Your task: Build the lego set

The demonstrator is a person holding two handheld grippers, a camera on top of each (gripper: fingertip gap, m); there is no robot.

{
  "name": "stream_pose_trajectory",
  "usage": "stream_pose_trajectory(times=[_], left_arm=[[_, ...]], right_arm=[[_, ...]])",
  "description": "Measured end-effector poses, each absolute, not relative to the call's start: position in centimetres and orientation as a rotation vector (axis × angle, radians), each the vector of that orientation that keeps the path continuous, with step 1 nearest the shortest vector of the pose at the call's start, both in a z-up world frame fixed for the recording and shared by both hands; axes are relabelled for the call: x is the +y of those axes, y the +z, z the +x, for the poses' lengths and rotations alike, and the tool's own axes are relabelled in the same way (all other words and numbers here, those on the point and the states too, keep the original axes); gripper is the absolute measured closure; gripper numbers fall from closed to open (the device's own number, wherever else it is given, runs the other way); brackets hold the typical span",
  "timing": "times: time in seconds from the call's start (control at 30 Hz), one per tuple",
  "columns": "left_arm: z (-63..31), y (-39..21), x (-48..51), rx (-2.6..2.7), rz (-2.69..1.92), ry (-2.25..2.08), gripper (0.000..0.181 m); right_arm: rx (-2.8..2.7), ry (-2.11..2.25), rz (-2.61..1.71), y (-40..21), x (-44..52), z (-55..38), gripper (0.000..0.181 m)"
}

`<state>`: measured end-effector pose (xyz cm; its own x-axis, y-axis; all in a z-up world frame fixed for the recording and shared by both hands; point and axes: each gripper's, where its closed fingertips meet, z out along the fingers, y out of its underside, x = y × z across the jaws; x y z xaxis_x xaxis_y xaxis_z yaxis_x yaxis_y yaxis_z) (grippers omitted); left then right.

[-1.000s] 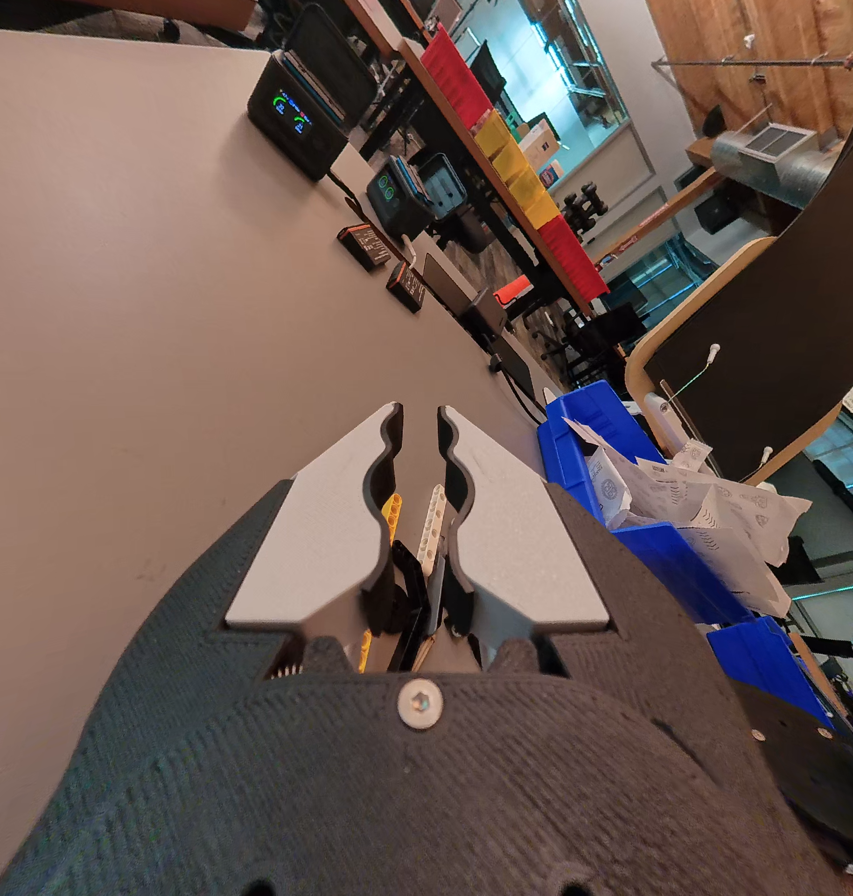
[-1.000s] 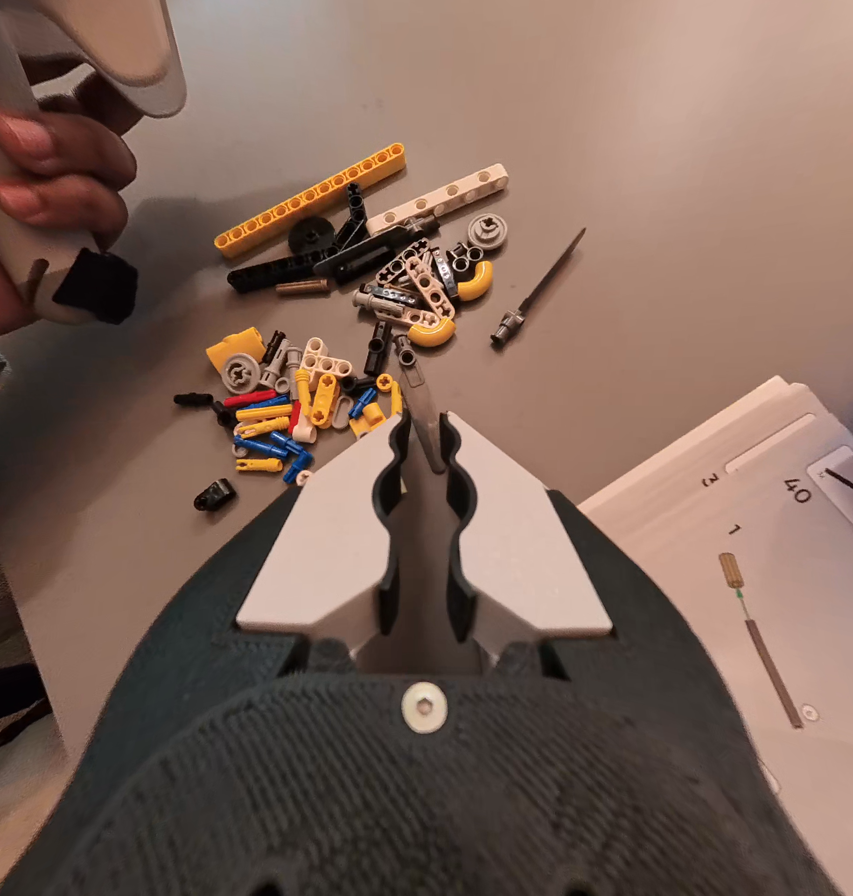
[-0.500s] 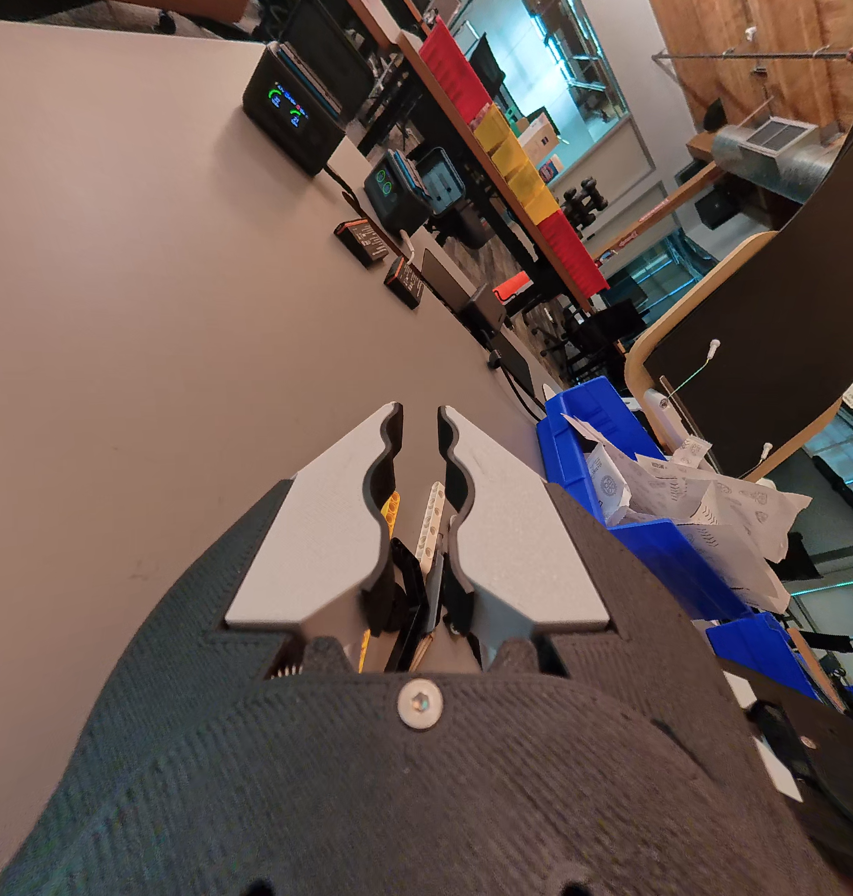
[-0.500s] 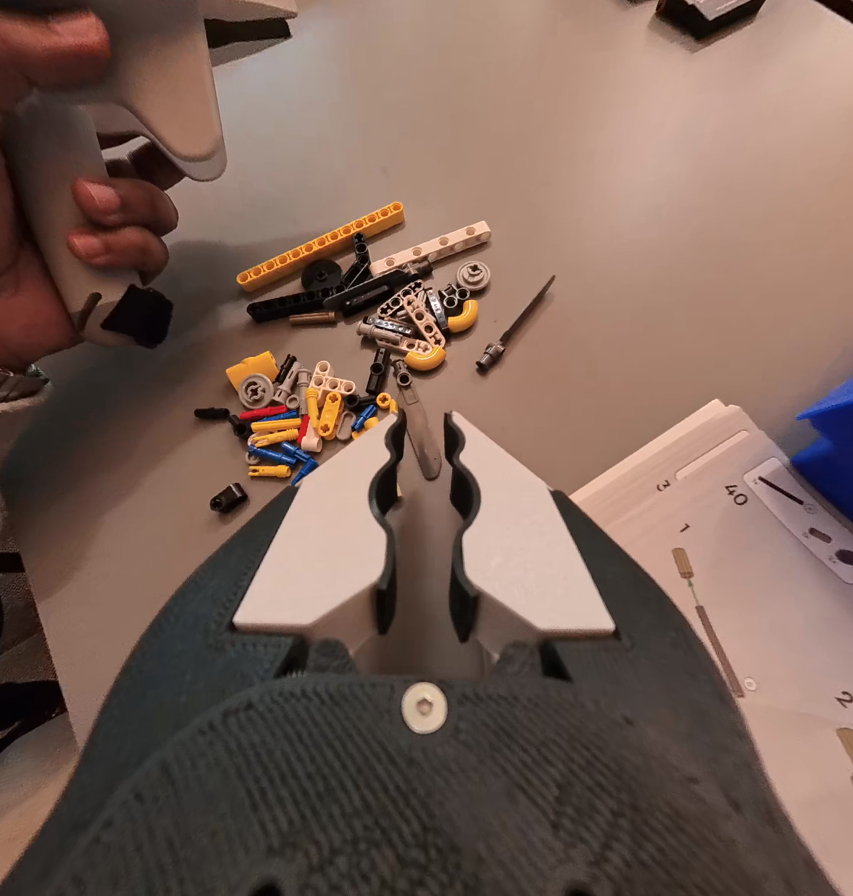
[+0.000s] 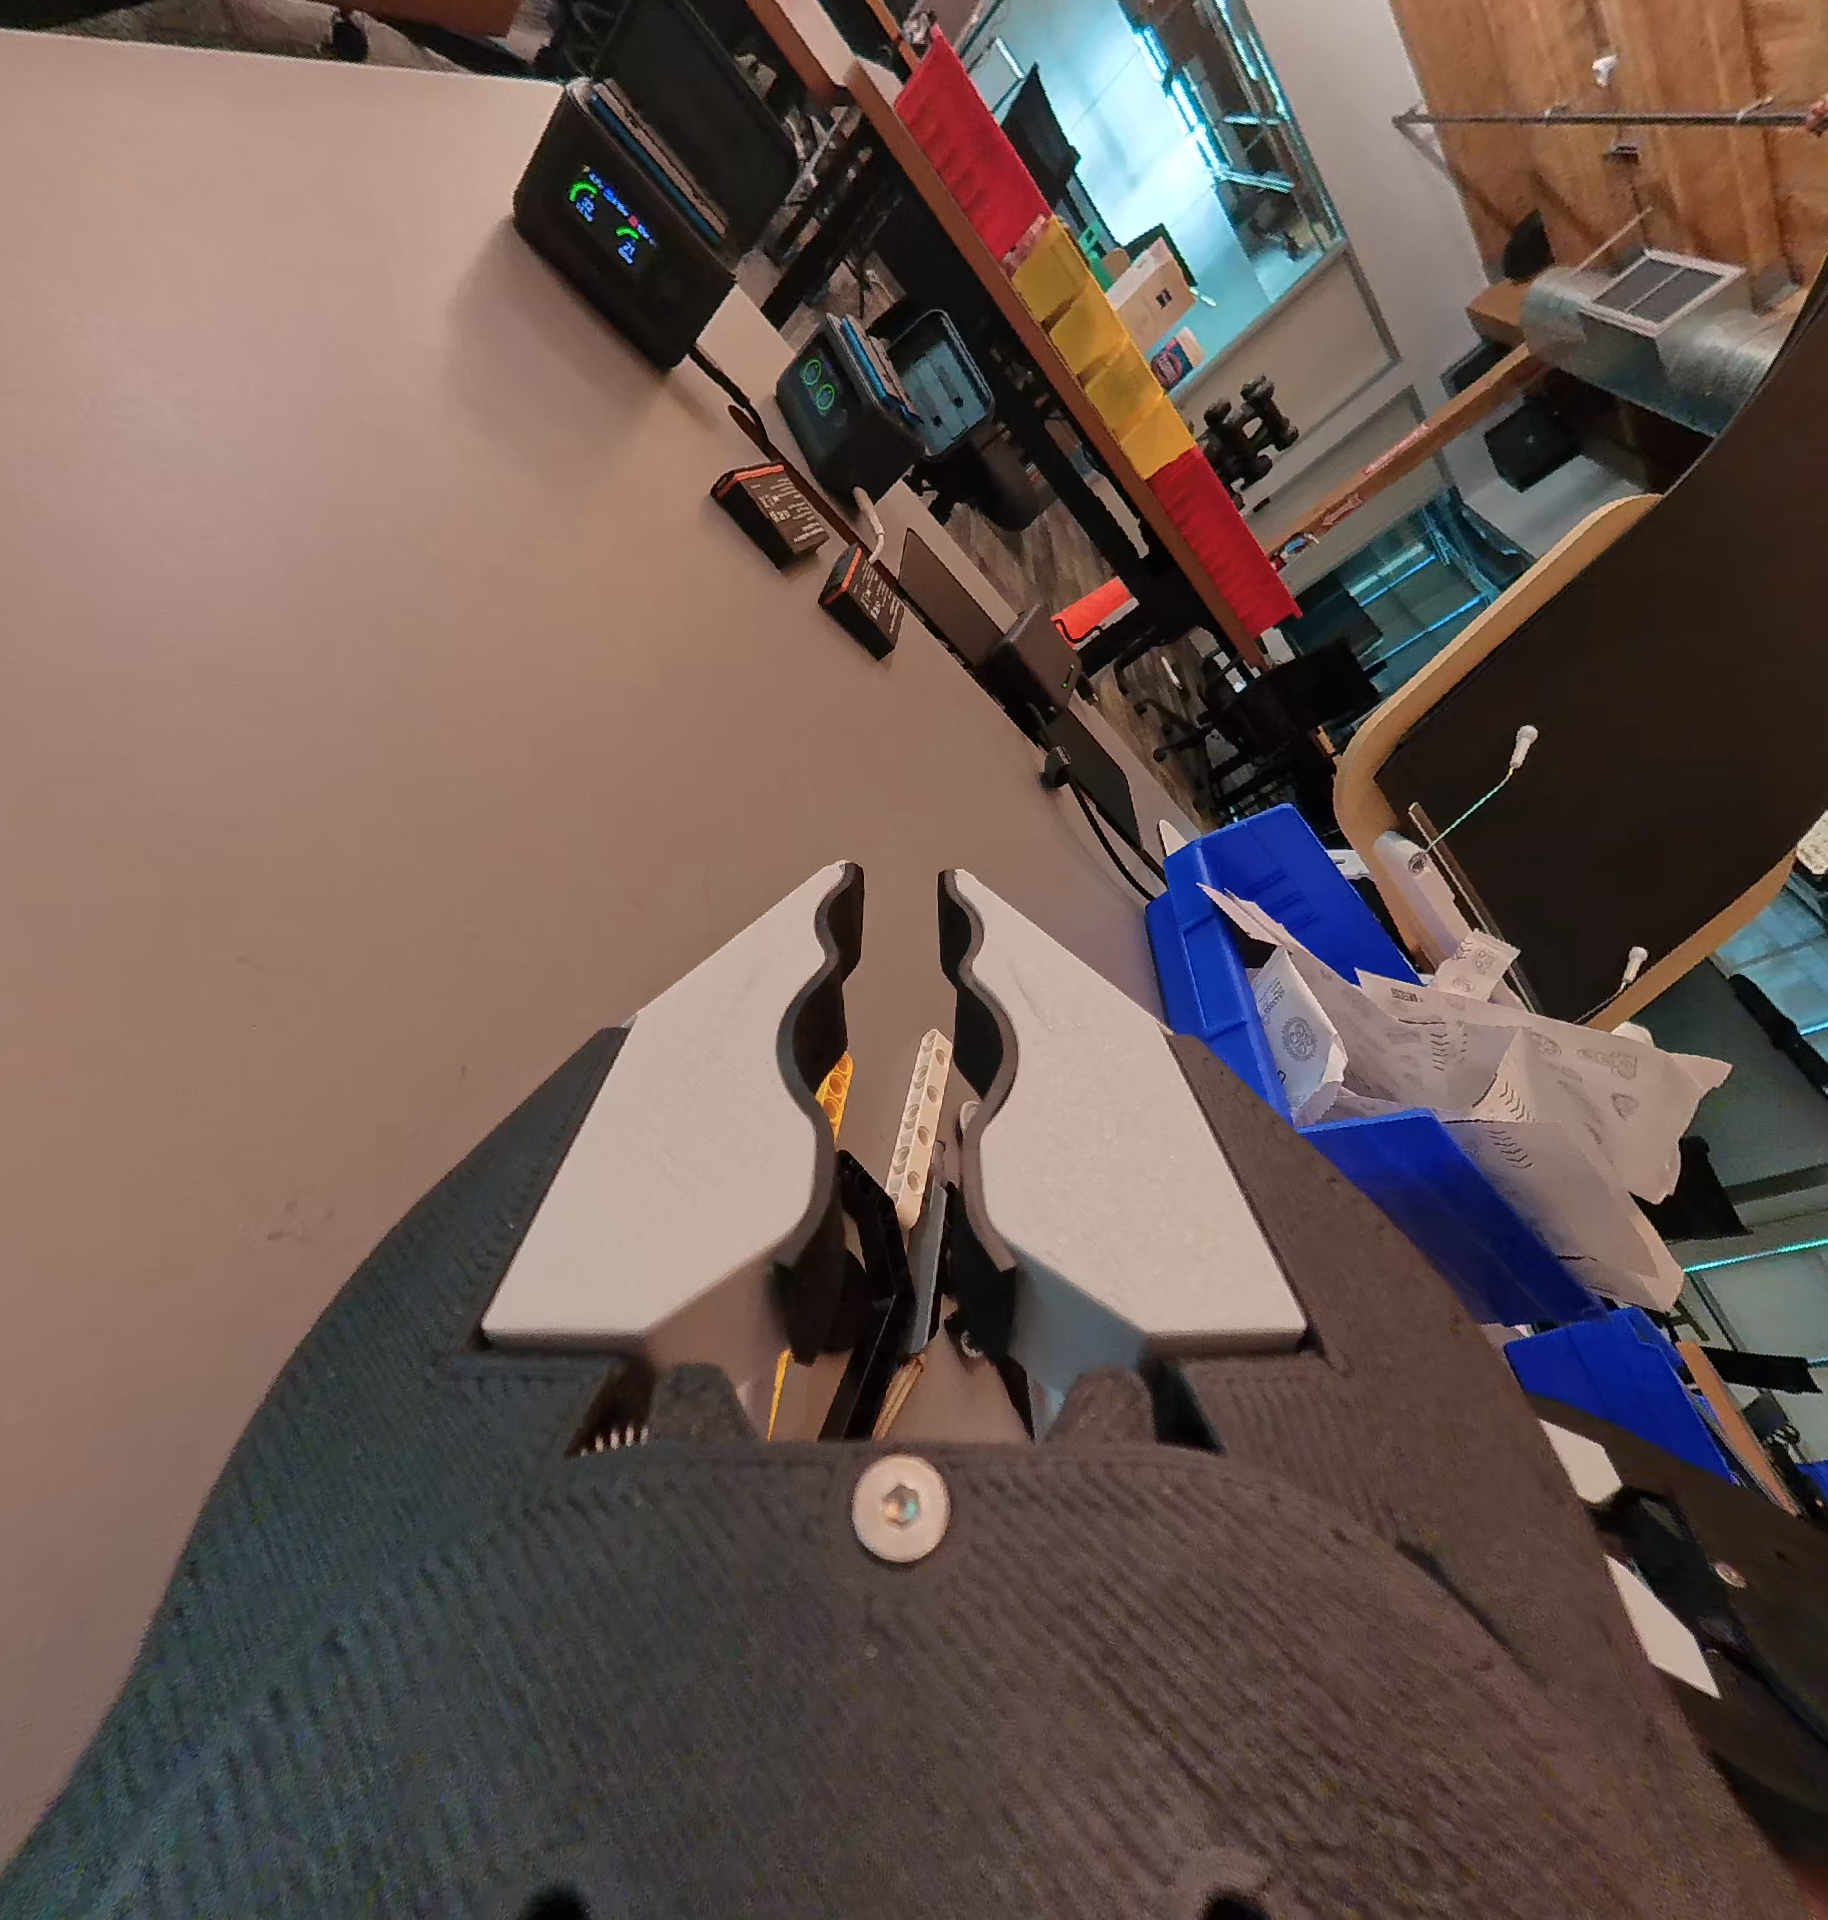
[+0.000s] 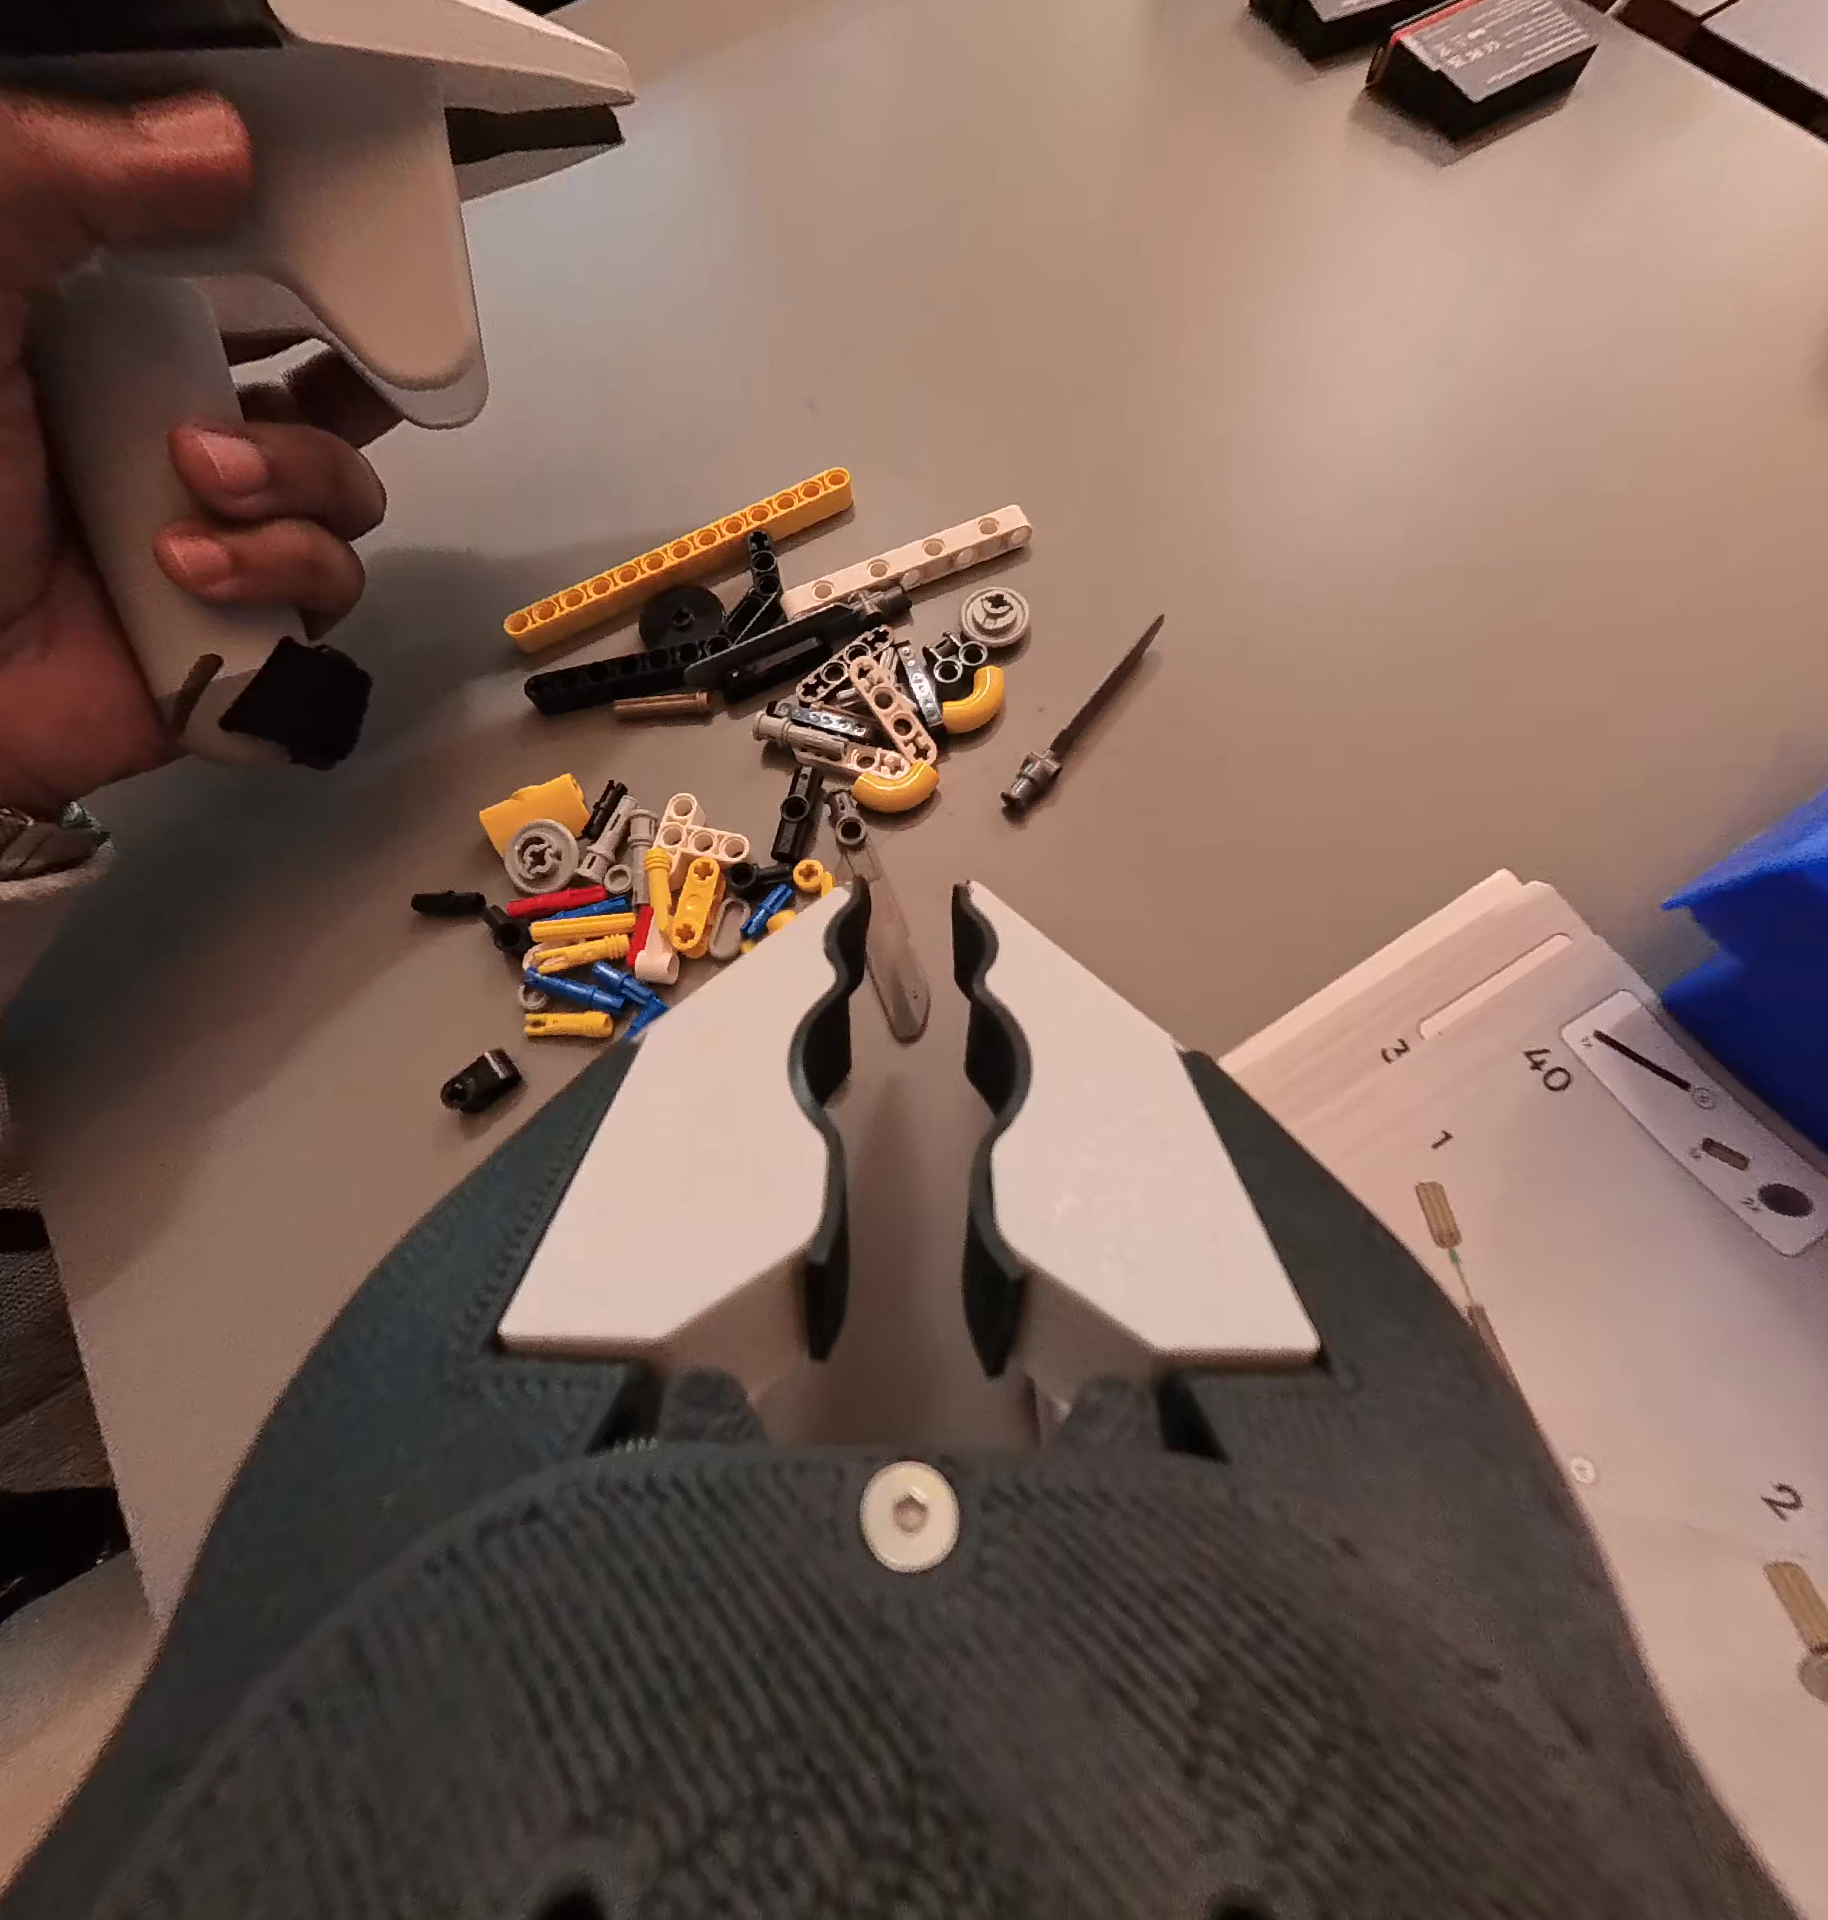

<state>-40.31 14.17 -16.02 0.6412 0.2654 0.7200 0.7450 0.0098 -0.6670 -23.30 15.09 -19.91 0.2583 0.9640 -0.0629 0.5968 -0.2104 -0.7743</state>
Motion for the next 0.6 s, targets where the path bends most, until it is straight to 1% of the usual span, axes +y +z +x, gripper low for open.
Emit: stream_pose_trajectory(times=[0.03,0.23,0.4,0.6], left_arm=[[-40.3,-16.0,14.2,-0.865,-1.563,-0.458,0.168],[-40.1,-16.0,14.3,-0.859,-1.569,-0.458,0.168],[-40.4,-15.9,14.1,-0.868,-1.555,-0.465,0.168],[-40.6,-15.7,14.1,-0.873,-1.538,-0.487,0.168]], right_arm=[[-1.415,0.750,-1.902,-20.0,15.2,-23.6,0.166],[-1.534,0.717,-1.840,-20.6,15.4,-27.2,0.163],[-1.629,0.612,-1.841,-22.8,15.9,-29.2,0.164],[-1.542,0.617,-1.886,-22.7,17.6,-28.9,0.181]])
